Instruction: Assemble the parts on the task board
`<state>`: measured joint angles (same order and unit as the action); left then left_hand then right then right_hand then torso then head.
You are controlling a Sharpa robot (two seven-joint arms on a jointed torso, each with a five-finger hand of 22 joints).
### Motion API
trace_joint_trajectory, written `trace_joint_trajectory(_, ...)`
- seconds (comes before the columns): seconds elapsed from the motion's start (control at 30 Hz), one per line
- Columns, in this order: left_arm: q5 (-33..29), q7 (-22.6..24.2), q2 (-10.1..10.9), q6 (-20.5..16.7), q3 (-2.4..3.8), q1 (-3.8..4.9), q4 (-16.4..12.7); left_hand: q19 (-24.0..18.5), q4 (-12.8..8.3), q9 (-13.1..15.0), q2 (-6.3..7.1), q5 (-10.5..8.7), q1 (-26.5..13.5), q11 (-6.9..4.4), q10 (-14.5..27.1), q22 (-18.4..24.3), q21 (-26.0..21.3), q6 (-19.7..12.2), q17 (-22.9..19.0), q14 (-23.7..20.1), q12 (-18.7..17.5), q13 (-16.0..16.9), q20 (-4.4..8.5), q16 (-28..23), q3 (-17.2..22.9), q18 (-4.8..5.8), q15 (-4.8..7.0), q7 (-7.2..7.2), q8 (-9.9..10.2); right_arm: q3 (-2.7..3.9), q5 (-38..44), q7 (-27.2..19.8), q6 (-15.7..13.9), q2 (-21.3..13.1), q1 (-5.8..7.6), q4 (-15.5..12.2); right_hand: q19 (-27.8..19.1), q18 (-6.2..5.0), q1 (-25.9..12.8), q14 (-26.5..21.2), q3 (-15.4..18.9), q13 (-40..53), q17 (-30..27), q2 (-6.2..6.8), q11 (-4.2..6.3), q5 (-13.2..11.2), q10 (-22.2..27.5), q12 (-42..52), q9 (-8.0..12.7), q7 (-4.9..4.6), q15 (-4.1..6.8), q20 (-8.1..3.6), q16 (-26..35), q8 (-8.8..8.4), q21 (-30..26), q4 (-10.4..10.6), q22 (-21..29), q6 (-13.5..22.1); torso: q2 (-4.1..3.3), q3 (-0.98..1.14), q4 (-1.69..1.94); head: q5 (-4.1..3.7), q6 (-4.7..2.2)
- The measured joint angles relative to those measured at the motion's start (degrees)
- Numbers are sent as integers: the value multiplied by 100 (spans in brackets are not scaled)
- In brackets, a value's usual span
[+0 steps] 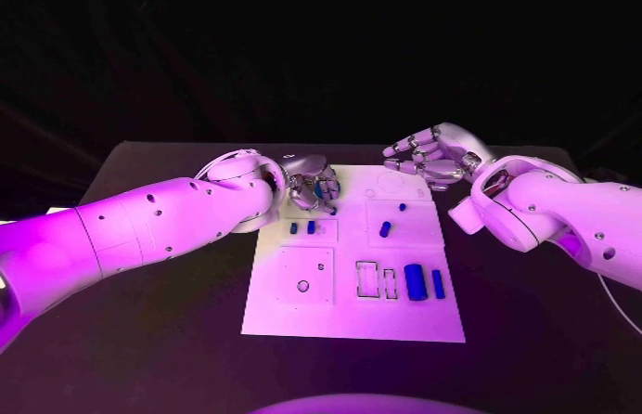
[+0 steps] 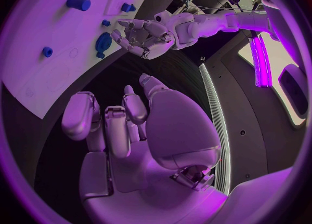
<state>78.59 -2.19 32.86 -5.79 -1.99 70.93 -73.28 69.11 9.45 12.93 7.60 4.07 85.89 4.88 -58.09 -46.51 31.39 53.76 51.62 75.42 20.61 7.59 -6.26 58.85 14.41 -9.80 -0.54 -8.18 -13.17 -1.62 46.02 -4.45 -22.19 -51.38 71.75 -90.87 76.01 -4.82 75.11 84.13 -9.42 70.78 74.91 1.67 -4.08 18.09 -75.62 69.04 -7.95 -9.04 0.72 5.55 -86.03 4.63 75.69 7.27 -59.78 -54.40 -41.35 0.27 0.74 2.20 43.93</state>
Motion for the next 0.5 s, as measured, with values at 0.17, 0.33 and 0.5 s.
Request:
trace_joint_trajectory(0.17,213,-80,-80,51,0,-3,106,134,10,-27,33,0,-33,0,0,-220,265,110,155,69,-35,-41,-11,198,-10,-1,11,30,9,0,10,-6,-6,0,-1,-1,0,0,0,0,0,0,0,0,0,0,0,0,0,0,0,0,0,0,0,0,0,0,2,8,5,-11,5)
trace_joint_trajectory(0.33,331,-135,-182,128,0,-6,205,330,-19,-72,1,0,-1,-19,-84,-623,778,164,471,212,-102,-91,23,553,19,-1,32,42,46,0,10,-13,-10,6,-1,-4,0,0,0,0,0,0,0,0,0,0,0,0,1,0,0,0,0,0,0,0,0,0,7,8,8,-13,5)
trace_joint_trajectory(0.5,404,-179,-266,199,1,-9,289,521,-30,-130,-12,0,12,-30,-152,-1048,1303,215,795,355,-177,-152,31,914,80,92,51,52,141,0,10,-16,-12,6,-1,-4,0,0,0,0,0,0,-1,0,0,0,0,0,1,0,0,0,0,0,0,0,0,0,8,8,5,-5,-5)
